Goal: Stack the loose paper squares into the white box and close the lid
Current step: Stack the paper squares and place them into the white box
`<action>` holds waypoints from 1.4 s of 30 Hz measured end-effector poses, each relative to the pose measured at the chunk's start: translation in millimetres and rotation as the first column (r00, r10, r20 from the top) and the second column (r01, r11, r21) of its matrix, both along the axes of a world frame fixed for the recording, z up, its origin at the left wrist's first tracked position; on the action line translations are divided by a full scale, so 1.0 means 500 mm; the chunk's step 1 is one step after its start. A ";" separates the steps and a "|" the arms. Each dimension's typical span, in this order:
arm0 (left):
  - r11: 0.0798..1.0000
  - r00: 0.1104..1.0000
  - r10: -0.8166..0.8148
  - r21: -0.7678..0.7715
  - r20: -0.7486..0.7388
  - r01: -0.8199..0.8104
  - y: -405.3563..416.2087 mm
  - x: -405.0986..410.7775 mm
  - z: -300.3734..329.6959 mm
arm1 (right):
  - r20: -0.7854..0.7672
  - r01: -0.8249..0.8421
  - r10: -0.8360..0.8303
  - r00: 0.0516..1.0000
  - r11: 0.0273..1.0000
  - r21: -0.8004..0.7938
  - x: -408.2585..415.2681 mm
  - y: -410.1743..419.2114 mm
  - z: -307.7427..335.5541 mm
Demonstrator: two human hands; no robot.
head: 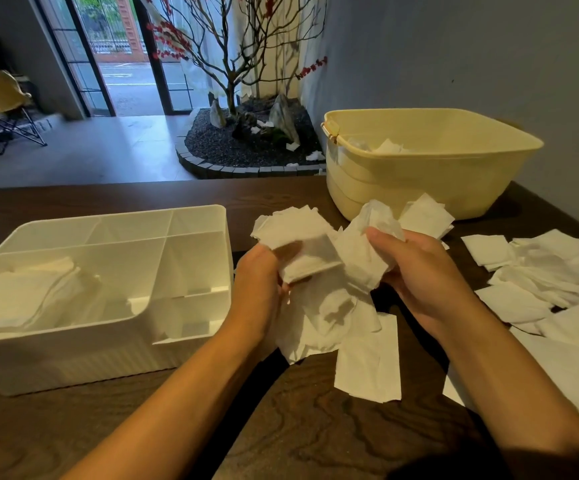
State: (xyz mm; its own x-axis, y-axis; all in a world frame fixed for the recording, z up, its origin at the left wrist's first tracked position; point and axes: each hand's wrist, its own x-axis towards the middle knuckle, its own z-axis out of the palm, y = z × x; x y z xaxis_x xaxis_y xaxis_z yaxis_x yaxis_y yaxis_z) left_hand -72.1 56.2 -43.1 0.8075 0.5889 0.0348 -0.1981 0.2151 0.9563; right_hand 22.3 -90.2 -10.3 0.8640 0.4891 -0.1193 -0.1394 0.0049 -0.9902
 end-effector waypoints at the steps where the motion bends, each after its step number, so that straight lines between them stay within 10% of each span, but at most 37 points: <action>1: 0.999 1.000 -0.013 -0.030 -0.015 0.012 0.002 0.001 -0.001 | -0.020 -0.019 0.020 1.000 1.000 0.024 -0.001 0.000 0.001; 7: 0.989 0.975 -0.143 -0.066 -0.167 0.134 -0.002 -0.002 0.007 | -0.161 -0.102 0.121 0.980 0.988 0.119 0.004 0.001 0.002; 14: 0.918 0.981 0.135 0.390 -0.142 -0.070 0.002 -0.008 0.012 | -0.072 -0.318 0.358 0.931 0.891 0.323 0.006 -0.024 0.016; 19: 0.881 0.992 0.052 0.473 -0.112 0.007 -0.006 -0.010 0.024 | -0.006 -0.425 0.442 0.897 0.867 0.259 -0.003 -0.026 0.013; 23: 0.930 0.956 -0.156 0.289 -0.247 0.227 -0.015 -0.011 0.034 | 0.284 -0.172 0.179 0.942 0.984 -0.049 -0.019 -0.009 0.013; 29: 0.916 0.928 -0.259 0.236 -0.267 0.324 -0.013 -0.010 0.027 | 0.391 0.034 -0.018 0.920 0.999 -0.035 -0.020 0.005 -0.014; 35: 0.994 0.991 -0.093 0.050 -0.094 0.098 0.004 -0.005 0.021 | 0.376 0.139 -0.107 0.920 0.989 -0.058 0.000 0.006 -0.020; 38: 0.934 0.995 -0.089 -0.344 0.039 0.097 0.008 -0.004 0.041 | 0.417 0.058 0.030 0.908 0.978 -0.198 0.007 0.009 -0.027; 42: 0.941 0.998 -0.035 -0.335 0.051 0.050 0.005 -0.004 0.042 | 0.496 -0.119 0.498 0.711 0.781 -0.613 -0.008 0.009 -0.035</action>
State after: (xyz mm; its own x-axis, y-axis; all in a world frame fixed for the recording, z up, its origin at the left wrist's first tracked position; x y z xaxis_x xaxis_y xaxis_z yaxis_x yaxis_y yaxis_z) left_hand -73.9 58.7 -22.1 0.8342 0.5375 -0.1234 -0.2215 0.5314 0.8176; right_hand 18.5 -85.7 -28.0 0.6389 0.7672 0.0557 0.5861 -0.4386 -0.6812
